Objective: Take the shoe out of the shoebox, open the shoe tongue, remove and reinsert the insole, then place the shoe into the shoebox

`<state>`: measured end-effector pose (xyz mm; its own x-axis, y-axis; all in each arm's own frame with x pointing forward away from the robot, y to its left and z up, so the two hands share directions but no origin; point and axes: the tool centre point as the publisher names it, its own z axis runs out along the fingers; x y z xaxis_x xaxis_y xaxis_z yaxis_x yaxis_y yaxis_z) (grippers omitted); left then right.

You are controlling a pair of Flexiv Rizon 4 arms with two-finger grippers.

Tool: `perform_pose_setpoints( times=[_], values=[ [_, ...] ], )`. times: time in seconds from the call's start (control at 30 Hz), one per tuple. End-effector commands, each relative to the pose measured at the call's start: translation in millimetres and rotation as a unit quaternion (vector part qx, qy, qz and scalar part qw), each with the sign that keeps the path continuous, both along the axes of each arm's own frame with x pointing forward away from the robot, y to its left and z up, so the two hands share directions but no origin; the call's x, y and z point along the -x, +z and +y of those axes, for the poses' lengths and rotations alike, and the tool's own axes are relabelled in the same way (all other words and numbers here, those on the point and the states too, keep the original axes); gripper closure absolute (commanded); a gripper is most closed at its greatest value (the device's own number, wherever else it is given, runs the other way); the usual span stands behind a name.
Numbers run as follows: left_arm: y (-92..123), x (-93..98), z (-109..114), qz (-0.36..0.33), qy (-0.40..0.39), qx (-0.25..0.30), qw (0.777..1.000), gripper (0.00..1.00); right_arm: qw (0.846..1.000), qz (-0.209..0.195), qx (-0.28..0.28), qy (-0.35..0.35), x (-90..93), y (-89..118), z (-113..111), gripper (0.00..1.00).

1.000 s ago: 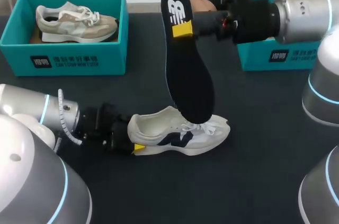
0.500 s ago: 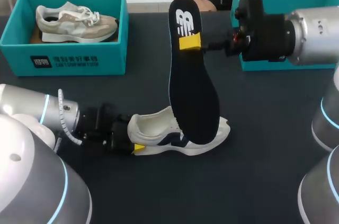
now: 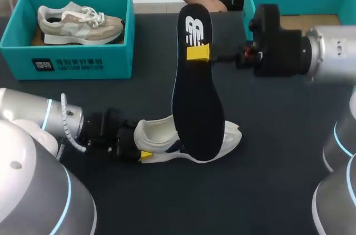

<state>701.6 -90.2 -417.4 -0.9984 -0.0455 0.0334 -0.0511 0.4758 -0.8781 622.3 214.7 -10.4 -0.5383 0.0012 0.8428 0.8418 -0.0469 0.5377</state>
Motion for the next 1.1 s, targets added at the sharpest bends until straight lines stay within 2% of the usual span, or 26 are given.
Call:
perform_pose_setpoints(
  times=[0.03, 0.33, 0.63, 0.9, 1.1],
  values=[
    [-3, 2.3, -2, 0.0, 0.0, -0.002, 1.0, 1.0, 1.0, -0.002, 0.002, -0.001, -1.8, 2, 8, 1.0],
    [-3, 2.3, -2, 0.0, 0.0, -0.002, 1.0, 1.0, 0.999, -0.038, 0.014, 0.01, -9.6, 6, 14, 1.0],
    [-3, 2.3, -2, 0.0, 0.0, -0.002, 1.0, 1.0, 0.999, -0.049, 0.022, 0.009, -14.5, 13, 15, 1.0],
    [-3, 2.3, -2, 0.0, 0.0, -0.002, 1.0, 1.0, 0.998, -0.06, 0.026, 0.018, -13.3, 29, 20, 1.0],
    [-3, 2.3, -2, 0.0, 0.0, -0.002, 1.0, 1.0, 0.997, -0.063, 0.034, 0.012, -13.0, 30, 20, 1.0]
  ],
)
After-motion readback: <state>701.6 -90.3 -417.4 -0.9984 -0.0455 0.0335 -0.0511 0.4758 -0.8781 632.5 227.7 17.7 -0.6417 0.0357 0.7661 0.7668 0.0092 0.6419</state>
